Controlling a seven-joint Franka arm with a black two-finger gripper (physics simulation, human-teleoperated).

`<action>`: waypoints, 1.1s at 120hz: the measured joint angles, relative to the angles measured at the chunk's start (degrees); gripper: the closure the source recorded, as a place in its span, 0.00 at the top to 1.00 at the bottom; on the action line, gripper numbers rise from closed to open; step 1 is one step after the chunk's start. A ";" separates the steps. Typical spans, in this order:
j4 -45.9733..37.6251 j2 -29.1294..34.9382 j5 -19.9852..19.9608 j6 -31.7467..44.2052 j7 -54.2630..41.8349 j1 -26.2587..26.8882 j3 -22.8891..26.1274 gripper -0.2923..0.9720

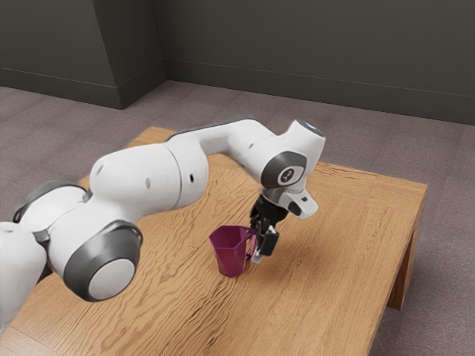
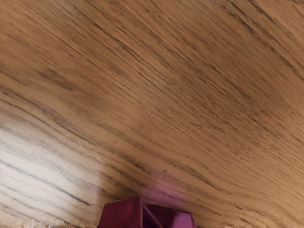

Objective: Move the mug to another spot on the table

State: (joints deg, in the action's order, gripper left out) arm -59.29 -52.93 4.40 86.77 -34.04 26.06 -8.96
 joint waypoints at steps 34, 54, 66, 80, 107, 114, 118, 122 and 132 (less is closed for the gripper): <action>1.67 -1.95 0.65 -2.51 -0.14 0.22 -1.05 0.76; 2.42 -1.89 0.65 -3.02 -0.13 0.22 -1.06 0.68; 2.48 -1.88 0.62 -3.14 -0.07 0.22 -1.06 0.60; 2.49 -1.88 0.61 -3.20 0.03 0.22 -1.07 0.50; 2.49 -1.77 0.57 -3.30 0.27 0.22 -1.12 0.38; 2.49 -1.55 0.59 -3.54 0.33 0.28 -1.21 0.36; 2.49 -1.44 0.59 -3.69 0.36 0.37 -1.36 0.35; 2.49 -1.34 0.60 -3.87 0.39 0.47 -1.47 0.35; 2.49 -1.10 0.63 -4.41 0.47 0.61 -1.87 0.34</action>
State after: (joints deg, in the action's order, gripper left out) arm -56.80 -54.03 5.02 82.35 -33.57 26.67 -10.83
